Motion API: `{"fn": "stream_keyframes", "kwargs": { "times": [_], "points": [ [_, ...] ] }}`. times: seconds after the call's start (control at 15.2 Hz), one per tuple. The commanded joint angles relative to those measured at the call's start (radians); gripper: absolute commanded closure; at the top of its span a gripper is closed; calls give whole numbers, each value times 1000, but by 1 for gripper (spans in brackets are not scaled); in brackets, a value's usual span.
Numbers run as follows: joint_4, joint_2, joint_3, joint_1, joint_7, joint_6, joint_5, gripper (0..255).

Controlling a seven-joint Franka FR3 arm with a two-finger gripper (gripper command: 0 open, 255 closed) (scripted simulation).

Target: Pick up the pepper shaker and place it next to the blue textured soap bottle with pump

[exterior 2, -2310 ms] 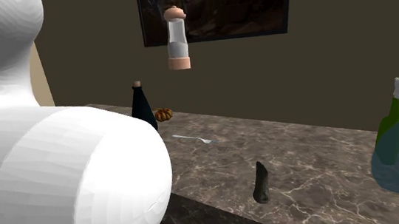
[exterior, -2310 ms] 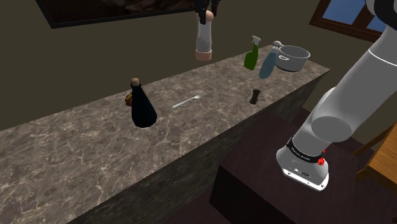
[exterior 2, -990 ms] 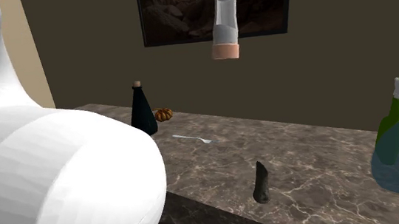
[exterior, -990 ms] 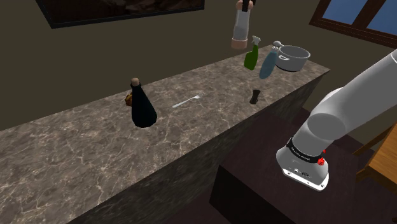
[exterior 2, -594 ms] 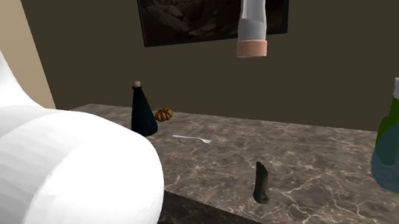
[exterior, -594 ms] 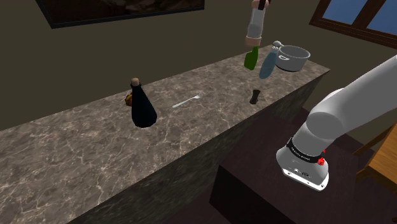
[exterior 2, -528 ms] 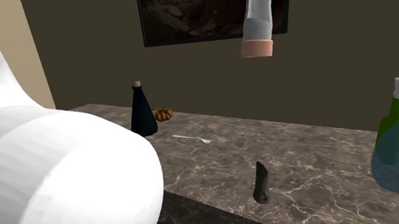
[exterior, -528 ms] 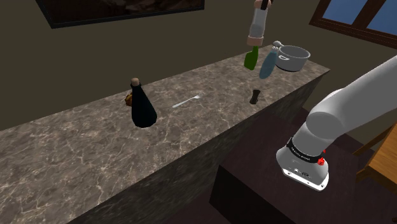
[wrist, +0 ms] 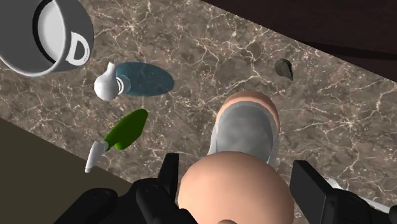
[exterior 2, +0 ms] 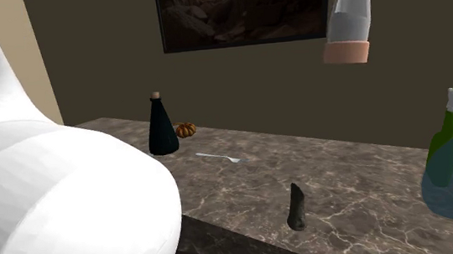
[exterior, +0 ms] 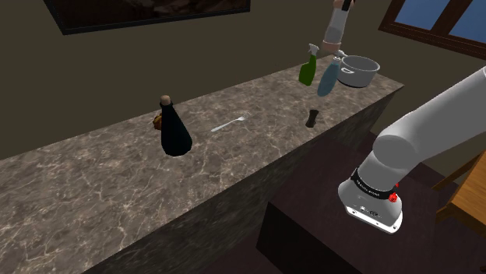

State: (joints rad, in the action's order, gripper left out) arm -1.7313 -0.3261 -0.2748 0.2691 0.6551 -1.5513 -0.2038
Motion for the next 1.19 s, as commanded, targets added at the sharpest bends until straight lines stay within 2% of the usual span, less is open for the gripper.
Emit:
{"fn": "stream_keyframes", "kwargs": {
  "times": [0.0,0.33,0.66,0.92,1.12],
  "points": [
    [9,7,-36,15,52,-7,-3,255],
    [69,63,-134,51,186,-23,10,255],
    [161,154,-239,90,332,-34,53,255],
    [264,259,-327,133,460,-33,121,255],
    [362,360,-390,182,563,-20,199,255]
  ]
}}
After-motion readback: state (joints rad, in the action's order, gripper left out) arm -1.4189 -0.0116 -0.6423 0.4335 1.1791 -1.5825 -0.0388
